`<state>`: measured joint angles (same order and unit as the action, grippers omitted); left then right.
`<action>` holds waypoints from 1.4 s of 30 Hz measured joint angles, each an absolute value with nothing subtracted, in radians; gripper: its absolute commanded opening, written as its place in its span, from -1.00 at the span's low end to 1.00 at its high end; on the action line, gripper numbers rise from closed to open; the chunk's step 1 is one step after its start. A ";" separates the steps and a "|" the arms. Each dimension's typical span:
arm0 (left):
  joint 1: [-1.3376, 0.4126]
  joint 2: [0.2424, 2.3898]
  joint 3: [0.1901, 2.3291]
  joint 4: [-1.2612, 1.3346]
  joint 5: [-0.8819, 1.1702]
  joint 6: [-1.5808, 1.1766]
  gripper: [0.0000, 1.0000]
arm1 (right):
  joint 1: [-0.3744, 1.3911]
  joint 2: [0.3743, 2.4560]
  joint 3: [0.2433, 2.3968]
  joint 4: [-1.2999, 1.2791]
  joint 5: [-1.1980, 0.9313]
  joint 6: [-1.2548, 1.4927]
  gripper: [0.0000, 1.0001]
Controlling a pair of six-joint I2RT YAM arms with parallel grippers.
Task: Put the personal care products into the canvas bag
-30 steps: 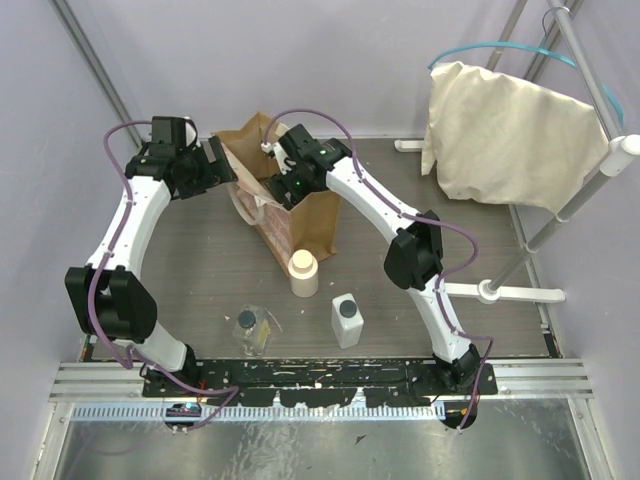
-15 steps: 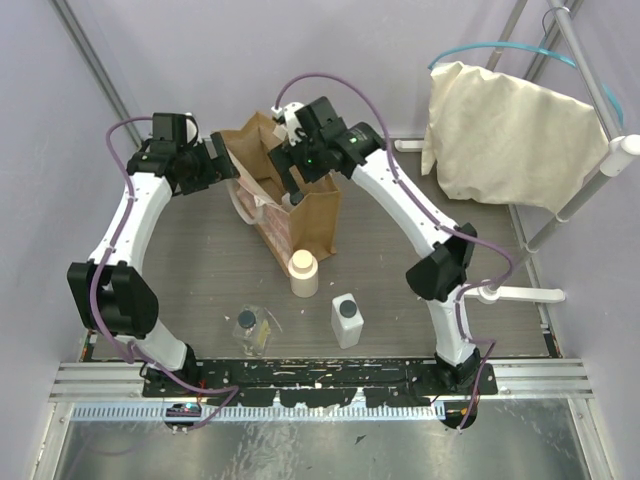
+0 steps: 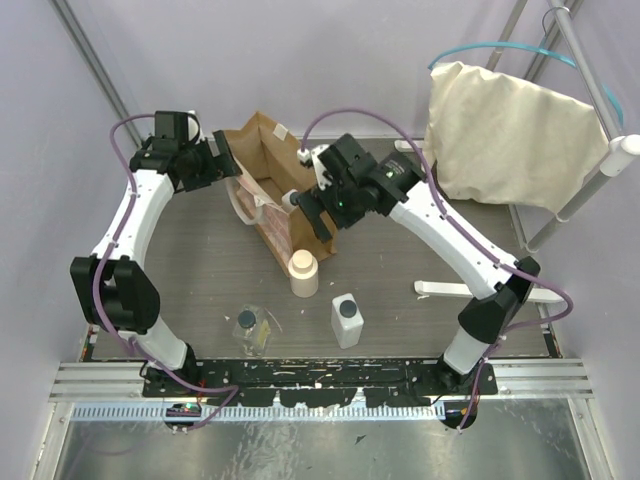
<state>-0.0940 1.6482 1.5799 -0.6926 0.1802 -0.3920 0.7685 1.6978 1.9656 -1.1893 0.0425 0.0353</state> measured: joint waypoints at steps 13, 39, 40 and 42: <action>-0.094 1.734 1.641 -0.662 0.207 -0.385 0.96 | 0.916 1.498 1.545 -1.171 0.002 0.269 0.94; -0.094 1.766 1.629 -0.716 0.072 -0.340 0.96 | 0.958 1.476 1.327 -1.159 -0.063 0.414 -0.29; -0.094 1.766 1.629 -0.716 0.073 -0.340 0.96 | 0.958 1.478 1.330 -1.164 -0.063 0.413 -0.39; -0.094 1.766 1.629 -0.716 0.073 -0.340 0.96 | 0.958 1.488 1.341 -1.177 -0.064 0.408 -0.53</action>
